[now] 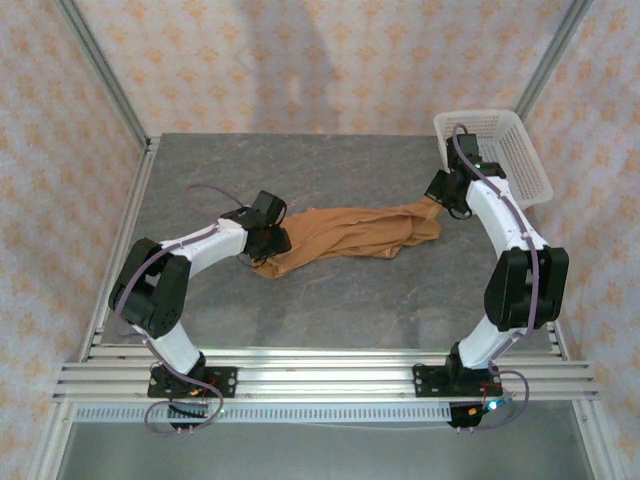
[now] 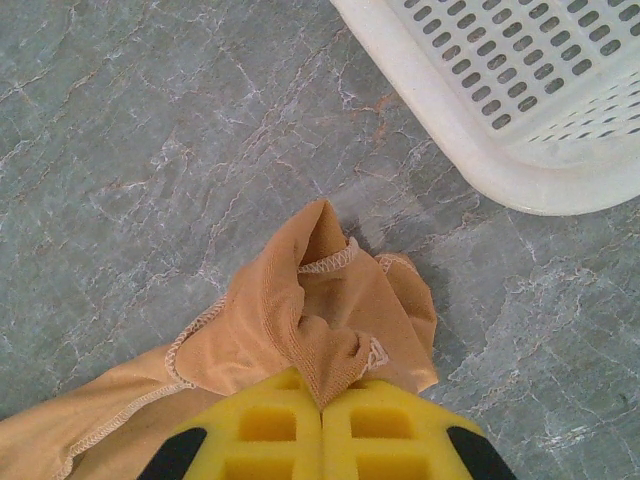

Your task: Fold the inside-out t-shirt

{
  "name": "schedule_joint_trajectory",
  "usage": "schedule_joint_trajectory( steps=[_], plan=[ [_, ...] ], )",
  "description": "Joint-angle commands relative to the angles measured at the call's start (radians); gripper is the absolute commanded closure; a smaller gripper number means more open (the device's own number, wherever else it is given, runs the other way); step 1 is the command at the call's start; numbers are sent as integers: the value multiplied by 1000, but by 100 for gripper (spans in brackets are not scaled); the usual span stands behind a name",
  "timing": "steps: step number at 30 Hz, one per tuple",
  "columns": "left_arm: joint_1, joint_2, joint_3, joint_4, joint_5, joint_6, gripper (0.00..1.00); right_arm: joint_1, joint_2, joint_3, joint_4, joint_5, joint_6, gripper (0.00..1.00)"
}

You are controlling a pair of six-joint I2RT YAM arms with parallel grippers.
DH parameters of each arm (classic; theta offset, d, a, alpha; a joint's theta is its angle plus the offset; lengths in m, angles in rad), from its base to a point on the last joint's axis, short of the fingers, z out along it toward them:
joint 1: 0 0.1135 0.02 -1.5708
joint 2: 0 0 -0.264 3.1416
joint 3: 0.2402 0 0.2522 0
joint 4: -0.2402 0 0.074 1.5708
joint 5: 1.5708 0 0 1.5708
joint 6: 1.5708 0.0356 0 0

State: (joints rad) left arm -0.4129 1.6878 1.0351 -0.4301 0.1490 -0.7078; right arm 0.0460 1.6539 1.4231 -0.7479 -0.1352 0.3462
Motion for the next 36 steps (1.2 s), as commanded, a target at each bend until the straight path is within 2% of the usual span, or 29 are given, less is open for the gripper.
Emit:
schedule_joint_trajectory(
  steps=[1,3,7,14,20,26,32,36],
  plan=[
    [-7,24,-5,-7,-23,-8,60,6,-12,35,-25,14,-6,100],
    [-7,28,-6,-2,-25,-9,64,6,-14,35,-25,16,-8,100],
    [-7,39,-1,-1,-25,-9,67,6,-13,39,-25,14,-7,100],
    [-7,24,16,-30,-35,-10,99,6,-12,47,-28,18,-6,100],
    [-7,-23,114,-140,-56,16,100,6,-11,64,-38,22,-8,100],
    [17,-84,344,-298,-96,81,100,6,-15,134,-71,32,-14,100],
    [153,-117,675,-427,-38,140,100,5,-32,315,-124,38,-8,100],
    [250,-152,861,-444,-7,136,100,3,-77,429,-92,7,26,100]
  ],
)
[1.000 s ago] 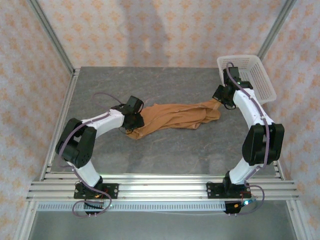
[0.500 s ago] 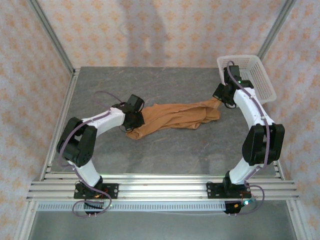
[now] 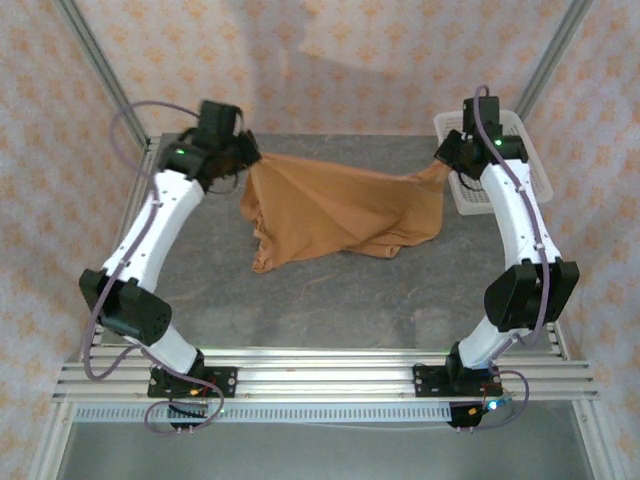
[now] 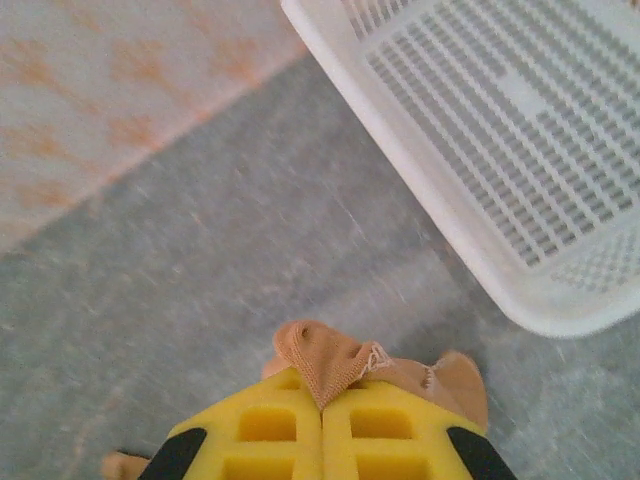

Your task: Fold the inside-out t-shirt

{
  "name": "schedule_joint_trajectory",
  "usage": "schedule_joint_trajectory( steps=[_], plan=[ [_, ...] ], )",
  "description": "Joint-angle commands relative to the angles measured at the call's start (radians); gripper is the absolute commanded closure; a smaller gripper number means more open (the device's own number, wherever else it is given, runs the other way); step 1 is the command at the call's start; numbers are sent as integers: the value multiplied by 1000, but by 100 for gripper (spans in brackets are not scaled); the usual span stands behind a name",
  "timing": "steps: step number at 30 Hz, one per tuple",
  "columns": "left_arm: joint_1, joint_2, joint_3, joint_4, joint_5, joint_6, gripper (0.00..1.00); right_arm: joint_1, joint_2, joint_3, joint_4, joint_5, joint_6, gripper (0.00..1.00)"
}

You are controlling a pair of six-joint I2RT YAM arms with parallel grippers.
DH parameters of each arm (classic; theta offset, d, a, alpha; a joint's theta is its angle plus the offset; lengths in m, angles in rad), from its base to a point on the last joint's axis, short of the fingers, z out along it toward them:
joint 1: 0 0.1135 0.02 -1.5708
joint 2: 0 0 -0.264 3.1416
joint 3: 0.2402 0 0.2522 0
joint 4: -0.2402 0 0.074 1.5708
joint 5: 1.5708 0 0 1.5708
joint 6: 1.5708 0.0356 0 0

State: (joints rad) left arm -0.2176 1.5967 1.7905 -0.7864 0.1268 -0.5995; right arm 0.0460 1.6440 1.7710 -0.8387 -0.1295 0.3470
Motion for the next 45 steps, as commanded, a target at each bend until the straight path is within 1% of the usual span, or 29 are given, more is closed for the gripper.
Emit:
schedule_joint_trajectory(
  steps=[1,4,9,14,15,17,19,21,24,25,28,33,36,39,41,42,44,45],
  plan=[
    [81,-73,146,-87,25,23,100,3,-90,104,29,-16,42,100],
    [145,-121,221,-71,47,8,100,2,-160,131,129,-86,101,100],
    [233,-252,241,-40,73,-11,100,1,-304,115,270,-191,178,100],
    [242,-420,197,-4,67,9,100,1,-470,75,366,-280,217,100],
    [242,-452,187,7,65,13,100,2,-524,57,398,-293,219,100],
    [242,-506,186,15,54,22,100,2,-599,32,436,-290,213,100],
    [242,-535,202,9,37,32,100,2,-658,21,449,-259,197,100],
    [242,-544,234,-3,22,47,100,2,-687,31,437,-226,172,100],
    [242,-531,281,-19,3,60,100,2,-683,85,388,-192,125,100],
    [242,-520,291,-20,1,86,100,2,-669,100,375,-181,110,100],
    [242,-469,294,-11,14,93,100,2,-615,127,348,-141,76,100],
    [242,-331,211,48,23,125,100,1,-479,107,370,-69,25,100],
    [242,-191,181,71,35,149,100,1,-362,80,402,-68,17,100],
    [242,-37,184,85,55,164,100,2,-224,52,456,-102,37,100],
    [242,93,195,99,73,164,100,2,-124,42,495,-130,62,100],
    [242,152,208,101,75,165,100,3,-67,43,508,-140,73,100],
    [242,315,276,80,64,170,100,8,82,64,521,-143,99,100],
    [242,400,323,57,53,175,99,8,155,94,503,-141,113,98]
  ],
)
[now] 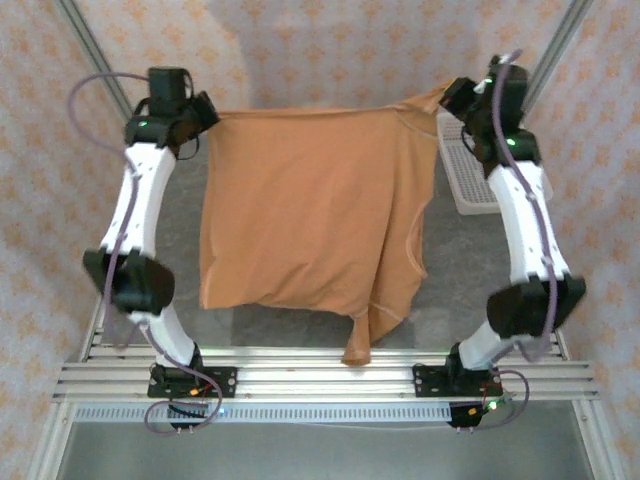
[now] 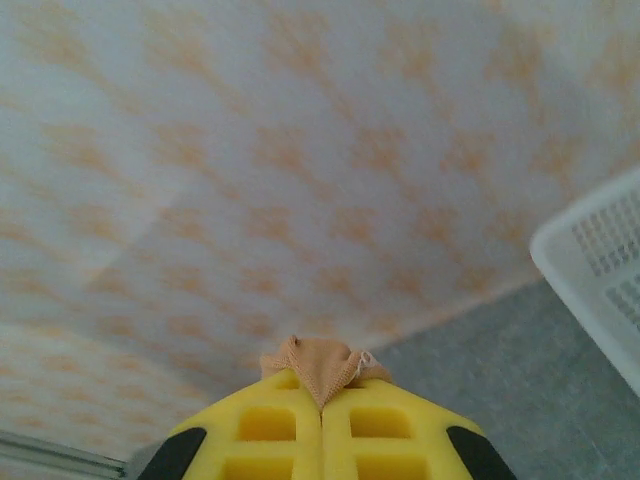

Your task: Fold the inside-out t-shirt

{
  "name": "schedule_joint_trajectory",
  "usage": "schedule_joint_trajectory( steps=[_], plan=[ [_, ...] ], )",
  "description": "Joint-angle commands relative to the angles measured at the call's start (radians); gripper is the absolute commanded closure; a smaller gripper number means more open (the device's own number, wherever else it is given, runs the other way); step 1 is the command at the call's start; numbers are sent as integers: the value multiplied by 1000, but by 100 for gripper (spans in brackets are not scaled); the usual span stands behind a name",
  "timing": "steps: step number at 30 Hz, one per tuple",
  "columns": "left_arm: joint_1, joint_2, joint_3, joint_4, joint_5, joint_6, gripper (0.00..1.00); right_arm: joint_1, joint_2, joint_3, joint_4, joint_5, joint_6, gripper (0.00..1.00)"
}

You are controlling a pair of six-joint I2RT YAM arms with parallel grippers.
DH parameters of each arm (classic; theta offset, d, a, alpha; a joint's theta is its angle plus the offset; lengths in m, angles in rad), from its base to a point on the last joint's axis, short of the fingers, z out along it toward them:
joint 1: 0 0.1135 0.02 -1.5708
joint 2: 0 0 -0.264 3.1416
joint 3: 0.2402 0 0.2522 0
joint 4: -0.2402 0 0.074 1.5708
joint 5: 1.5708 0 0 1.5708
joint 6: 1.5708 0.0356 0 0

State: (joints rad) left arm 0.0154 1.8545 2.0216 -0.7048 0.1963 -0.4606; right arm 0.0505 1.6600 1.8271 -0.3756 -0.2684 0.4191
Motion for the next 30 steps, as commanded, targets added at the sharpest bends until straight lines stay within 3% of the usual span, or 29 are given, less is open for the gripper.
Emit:
schedule_joint_trajectory(
  steps=[1,3,5,7,10,14,19,24,27,30],
  plan=[
    [10,236,181,-74,-32,43,78,4,228,93,10,-10,50,86],
    [9,404,369,-204,-83,55,40,5,379,249,-114,-27,59,62],
    [9,504,525,-310,-144,53,24,19,519,464,-300,-21,38,48],
    [3,498,520,-338,-181,37,22,41,604,622,-451,13,2,42],
    [-18,347,265,-221,-143,12,22,65,608,643,-555,52,10,40],
    [-81,101,-186,30,-15,-36,23,113,481,384,-517,59,29,40],
    [-214,-34,-535,269,116,-125,24,185,262,-56,-378,54,39,40],
    [-323,103,-529,317,163,-137,26,210,62,-420,-319,85,40,40],
    [-335,238,-450,293,209,-157,28,207,-19,-575,-310,125,39,40],
    [-315,323,-403,240,164,-164,31,200,-42,-674,-303,149,28,40]
  ],
)
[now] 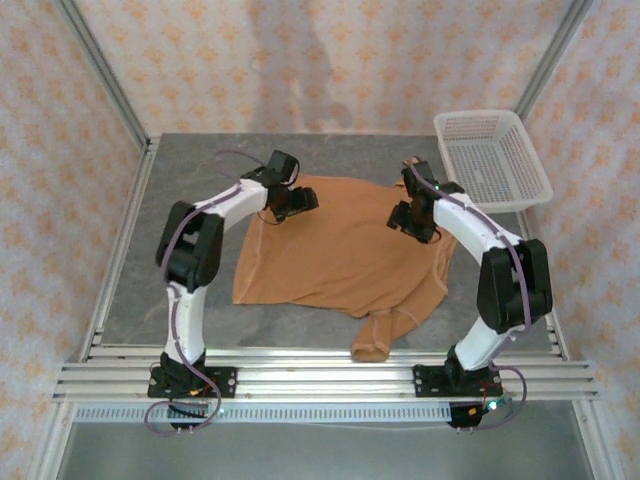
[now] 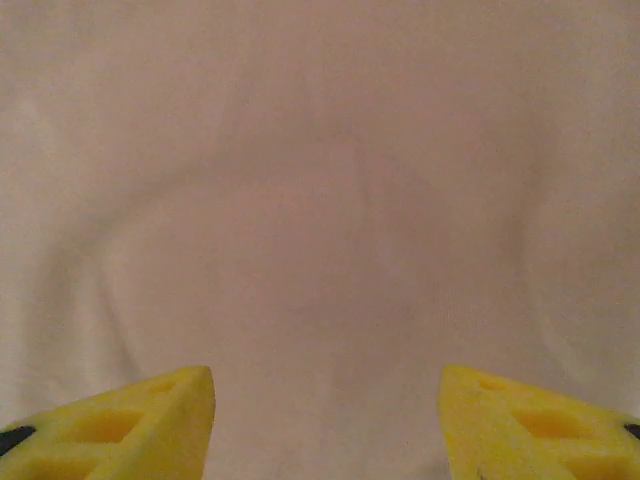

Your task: Fold the inside-out t-shirt

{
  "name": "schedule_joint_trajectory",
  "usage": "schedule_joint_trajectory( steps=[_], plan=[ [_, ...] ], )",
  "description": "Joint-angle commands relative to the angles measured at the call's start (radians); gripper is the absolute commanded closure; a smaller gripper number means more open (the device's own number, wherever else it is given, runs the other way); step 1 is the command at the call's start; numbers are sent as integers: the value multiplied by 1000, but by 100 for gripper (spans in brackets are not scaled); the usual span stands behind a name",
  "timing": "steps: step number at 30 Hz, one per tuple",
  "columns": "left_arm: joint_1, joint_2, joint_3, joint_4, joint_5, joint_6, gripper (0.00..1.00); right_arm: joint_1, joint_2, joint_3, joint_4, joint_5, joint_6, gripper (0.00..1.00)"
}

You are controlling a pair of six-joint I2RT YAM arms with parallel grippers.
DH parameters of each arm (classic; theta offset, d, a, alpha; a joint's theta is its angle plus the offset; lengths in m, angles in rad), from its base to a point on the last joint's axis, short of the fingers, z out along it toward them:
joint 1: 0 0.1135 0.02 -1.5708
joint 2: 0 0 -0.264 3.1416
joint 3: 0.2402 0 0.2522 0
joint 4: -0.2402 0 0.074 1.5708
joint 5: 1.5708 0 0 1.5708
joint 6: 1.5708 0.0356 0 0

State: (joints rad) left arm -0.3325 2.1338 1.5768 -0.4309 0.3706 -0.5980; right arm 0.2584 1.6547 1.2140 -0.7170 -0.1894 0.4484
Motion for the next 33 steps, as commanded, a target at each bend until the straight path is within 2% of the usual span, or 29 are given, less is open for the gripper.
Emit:
schedule_joint_trajectory(
  steps=[1,6,11,14,17,21,23,25,27,30,33],
  plan=[
    [48,53,38,-38,-27,-26,31,-14,-30,-82,41,78,-2,39],
    [173,-9,-118,16,-58,-40,31,-39,98,-74,88,75,-7,39],
    [259,-85,-282,53,-52,-23,31,-36,361,154,95,28,13,40],
    [260,-136,-375,61,-58,-1,31,-4,527,392,47,-6,20,41],
    [260,-217,-507,83,-82,-8,31,36,720,724,-41,-21,19,41],
    [244,-416,-751,188,-67,-97,31,63,1065,1383,-202,-74,28,40],
    [187,-502,-838,214,-80,-165,31,64,1206,1646,-184,-130,75,39],
    [63,-566,-878,234,-103,-228,31,65,1193,1601,-13,-184,149,34],
    [-58,-594,-865,213,-135,-275,31,64,1129,1515,84,-210,184,33],
    [-176,-646,-832,207,-168,-304,31,62,1036,1502,7,-186,121,33],
    [-191,-703,-738,119,-222,-246,30,46,913,1445,-114,-124,37,33]
  ],
)
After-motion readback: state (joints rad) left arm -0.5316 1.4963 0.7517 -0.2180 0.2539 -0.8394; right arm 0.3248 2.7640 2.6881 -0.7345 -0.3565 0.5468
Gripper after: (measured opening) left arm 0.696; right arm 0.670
